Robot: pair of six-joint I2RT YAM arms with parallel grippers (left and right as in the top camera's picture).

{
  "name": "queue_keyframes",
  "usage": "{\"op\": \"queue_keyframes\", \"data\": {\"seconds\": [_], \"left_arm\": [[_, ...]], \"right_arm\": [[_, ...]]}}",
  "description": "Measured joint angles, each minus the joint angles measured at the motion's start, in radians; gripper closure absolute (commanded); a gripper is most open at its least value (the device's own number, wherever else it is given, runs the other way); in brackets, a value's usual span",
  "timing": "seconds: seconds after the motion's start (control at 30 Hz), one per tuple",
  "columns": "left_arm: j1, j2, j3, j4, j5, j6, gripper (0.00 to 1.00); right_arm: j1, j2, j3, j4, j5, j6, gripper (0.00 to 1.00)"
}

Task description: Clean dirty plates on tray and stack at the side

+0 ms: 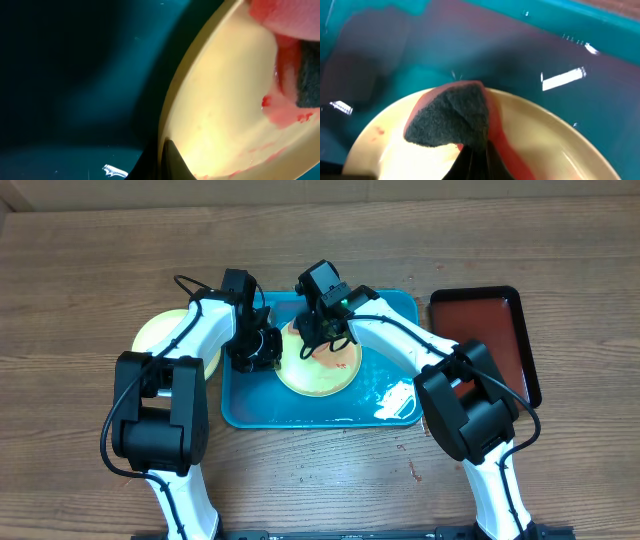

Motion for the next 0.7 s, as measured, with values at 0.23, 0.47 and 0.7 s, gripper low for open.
{"op": "queue_keyframes", "data": {"seconds": [0.23,0.47,0.7], "left_arm": [[0.000,0.000,0.000,-0.003,0.006,0.023,0.96],[0.000,0.000,0.000,-0.003,0.009,0.029,0.96],[0.000,0.000,-0.001,-0.004,0.010,0.031,0.96]], "right_arm": [[-0.043,0.000,0.034,-0.206,-0.032,-0.023,0.96],[-0.092,0.000,0.060,-0.417,-0.042,-0.192,0.96],[-0.060,0.000,0.061,-0.486,-0.077,-0.312,0.96]]}}
